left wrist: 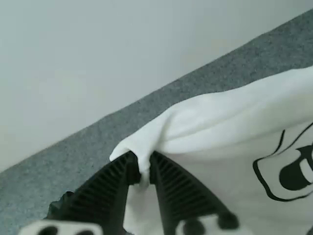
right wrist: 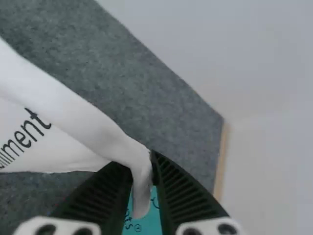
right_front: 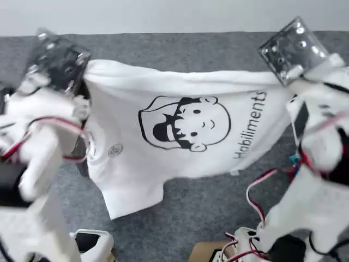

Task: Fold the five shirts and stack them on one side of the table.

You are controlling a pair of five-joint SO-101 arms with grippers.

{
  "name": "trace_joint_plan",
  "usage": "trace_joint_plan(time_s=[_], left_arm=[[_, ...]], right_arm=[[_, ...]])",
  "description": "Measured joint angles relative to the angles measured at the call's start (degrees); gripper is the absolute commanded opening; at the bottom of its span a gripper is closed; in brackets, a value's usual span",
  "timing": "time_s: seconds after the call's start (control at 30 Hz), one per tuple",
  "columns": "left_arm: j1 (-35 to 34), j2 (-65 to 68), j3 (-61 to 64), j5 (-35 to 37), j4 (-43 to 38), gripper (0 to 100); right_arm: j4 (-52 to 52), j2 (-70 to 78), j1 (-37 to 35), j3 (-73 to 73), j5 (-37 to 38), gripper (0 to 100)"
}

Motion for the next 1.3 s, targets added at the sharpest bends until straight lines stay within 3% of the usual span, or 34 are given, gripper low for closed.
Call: trace_joint_plan(time_s=[0.3,0.5,0.73,1.3], left_arm=[[0.09,0.09,29.54,0.00,-24.62,0],[0.00,1.58,42.90,0.00,-42.20,0],[-3.60,13.71,41.58,0.00,-52.66,0],[-5.45,42.99,14.51,-0.09,-53.71,0]], right_arm=[[-17.05,9.05,-5.45,19.34,-0.70,1.0],[-30.59,16.70,-7.12,24.18,-1.05,1.0],[-41.32,23.21,-8.00,24.18,-1.85,1.0],[-58.55,31.91,-11.60,24.26,-1.85,1.0]])
